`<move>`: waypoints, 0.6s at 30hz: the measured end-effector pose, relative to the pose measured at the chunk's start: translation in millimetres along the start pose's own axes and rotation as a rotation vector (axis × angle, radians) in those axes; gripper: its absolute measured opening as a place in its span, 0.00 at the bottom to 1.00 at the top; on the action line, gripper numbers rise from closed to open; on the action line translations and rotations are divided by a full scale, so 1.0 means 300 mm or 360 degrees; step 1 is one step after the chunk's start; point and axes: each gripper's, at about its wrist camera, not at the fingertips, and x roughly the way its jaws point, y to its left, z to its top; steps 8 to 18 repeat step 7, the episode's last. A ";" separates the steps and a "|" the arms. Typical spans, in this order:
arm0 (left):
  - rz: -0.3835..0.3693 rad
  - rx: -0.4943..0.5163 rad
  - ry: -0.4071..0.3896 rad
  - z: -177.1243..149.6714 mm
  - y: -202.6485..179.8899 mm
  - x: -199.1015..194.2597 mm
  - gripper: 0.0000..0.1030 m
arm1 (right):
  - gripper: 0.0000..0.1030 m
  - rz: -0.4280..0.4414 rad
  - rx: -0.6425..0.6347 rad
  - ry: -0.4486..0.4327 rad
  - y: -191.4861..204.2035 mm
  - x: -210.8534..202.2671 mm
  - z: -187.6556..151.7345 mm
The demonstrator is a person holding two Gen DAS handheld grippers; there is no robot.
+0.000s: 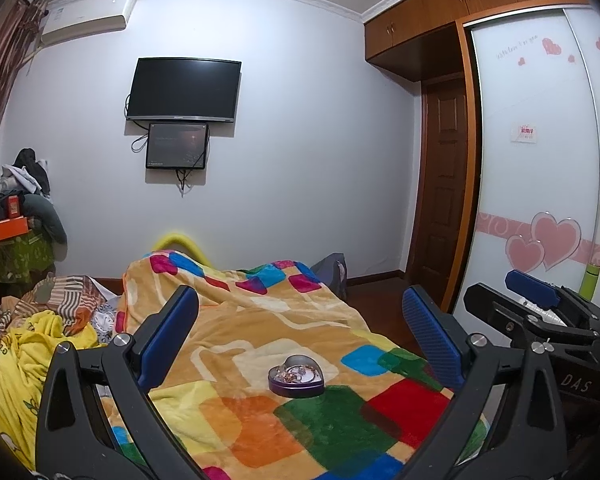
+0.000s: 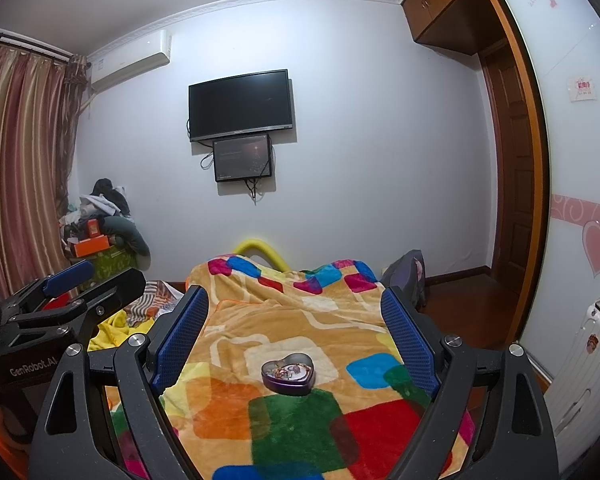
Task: Organize jewelry
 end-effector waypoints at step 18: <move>0.0014 0.0008 0.0014 -0.007 -0.001 0.026 1.00 | 0.84 0.0000 0.0004 0.0011 -0.006 0.014 0.000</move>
